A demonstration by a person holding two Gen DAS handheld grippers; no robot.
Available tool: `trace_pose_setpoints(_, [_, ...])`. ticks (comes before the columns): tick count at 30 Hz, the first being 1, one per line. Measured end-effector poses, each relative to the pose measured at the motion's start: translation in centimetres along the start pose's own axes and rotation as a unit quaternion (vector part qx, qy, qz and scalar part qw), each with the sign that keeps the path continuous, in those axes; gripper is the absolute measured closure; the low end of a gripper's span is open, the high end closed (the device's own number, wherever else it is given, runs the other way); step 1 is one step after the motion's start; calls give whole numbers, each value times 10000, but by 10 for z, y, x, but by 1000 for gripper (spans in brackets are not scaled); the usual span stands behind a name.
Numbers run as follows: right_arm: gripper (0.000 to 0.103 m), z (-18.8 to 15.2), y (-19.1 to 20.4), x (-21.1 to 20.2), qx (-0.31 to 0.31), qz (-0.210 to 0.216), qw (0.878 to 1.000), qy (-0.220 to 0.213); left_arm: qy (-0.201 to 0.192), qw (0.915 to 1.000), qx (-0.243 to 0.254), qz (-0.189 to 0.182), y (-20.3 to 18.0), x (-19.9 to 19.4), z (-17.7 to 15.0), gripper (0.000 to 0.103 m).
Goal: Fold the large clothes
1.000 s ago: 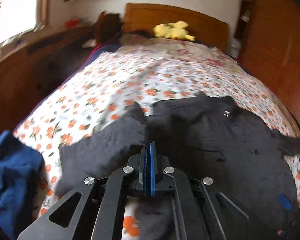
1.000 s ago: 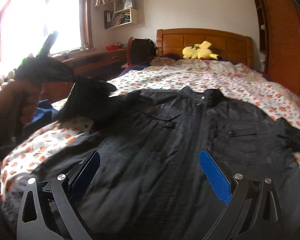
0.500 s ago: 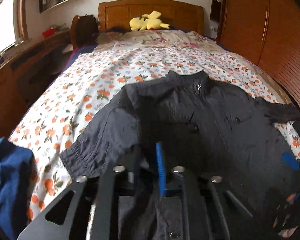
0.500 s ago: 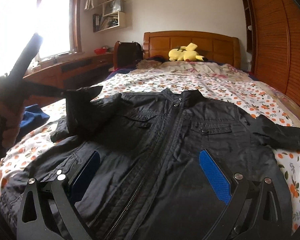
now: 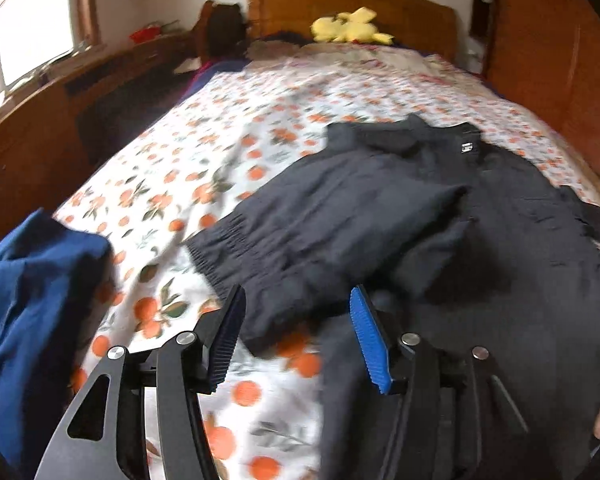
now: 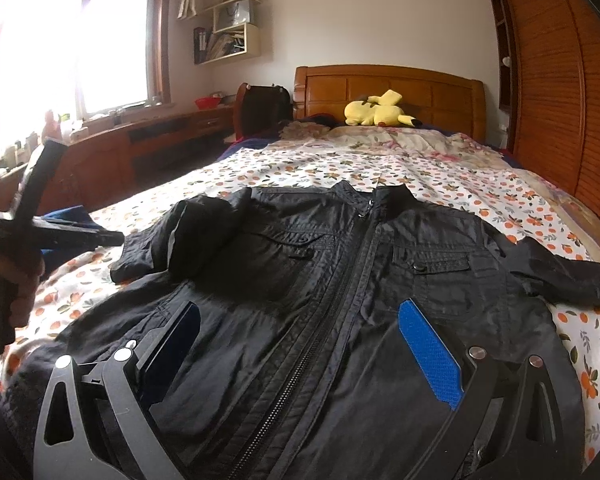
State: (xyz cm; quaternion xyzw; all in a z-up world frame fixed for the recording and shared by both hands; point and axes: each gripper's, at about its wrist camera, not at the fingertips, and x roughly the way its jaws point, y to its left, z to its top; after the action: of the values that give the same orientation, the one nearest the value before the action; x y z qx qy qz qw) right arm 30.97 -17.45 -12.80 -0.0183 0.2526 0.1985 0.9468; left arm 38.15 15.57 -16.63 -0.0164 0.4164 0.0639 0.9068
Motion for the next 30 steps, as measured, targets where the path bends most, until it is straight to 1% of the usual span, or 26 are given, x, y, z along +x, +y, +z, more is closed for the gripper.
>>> trace_pose_setpoints(4, [7, 0, 2, 1, -17, -7, 10000, 33, 260, 9995, -130, 131, 17, 25, -5, 45])
trace_pose_setpoints(5, [7, 0, 2, 2, -24, -11, 10000, 40, 340, 9992, -170, 132, 20, 32, -7, 44])
trace_pose_setpoints(6, [7, 0, 2, 2, -28, -14, 10000, 48, 410, 9988, -233, 143, 24, 38, -8, 40])
trace_pose_setpoints(9, [7, -1, 2, 3, -26, -13, 10000, 62, 531, 9979, -333, 178, 29, 50, -10, 40])
trace_pose_setpoints(14, [7, -1, 2, 4, -14, -10, 10000, 69, 685, 9971, -319, 71, 24, 62, -11, 40])
trace_pose_setpoints(17, [7, -1, 1, 4, -15, -14, 10000, 54, 814, 9952, -535, -100, 29, 71, -11, 40])
trace_pose_setpoints(18, [7, -1, 2, 4, -15, -23, 10000, 50, 832, 9948, -579, -134, 31, 73, -11, 41])
trace_pose_setpoints(19, [7, -2, 2, 4, -13, -32, 10000, 48, 840, 9944, -611, -177, 32, 74, -12, 44])
trace_pose_setpoints(20, [7, -2, 1, 3, -10, -41, 10000, 47, 844, 9943, -615, -216, 31, 74, -12, 54])
trace_pose_setpoints(21, [7, -2, 0, 3, -7, -51, 10000, 46, 853, 9941, -606, -287, 30, 73, -12, 71])
trace_pose_setpoints(23, [7, -3, -1, 1, -3, -73, 10000, 46, 871, 9946, -521, -203, 26, 70, -12, 91])
trace_pose_setpoints(24, [7, -4, -2, 0, 2, -89, 9999, 47, 820, 9954, -461, -158, 23, 65, -10, 92])
trace_pose_setpoints(27, [7, -3, -6, -2, 16, -114, 9999, 38, 507, 9981, -324, -93, 12, 41, -4, 94])
trace_pose_setpoints(30, [7, -3, -9, -7, 28, -148, 9999, 9, 156, 9996, -180, -130, -5, 11, 4, 94])
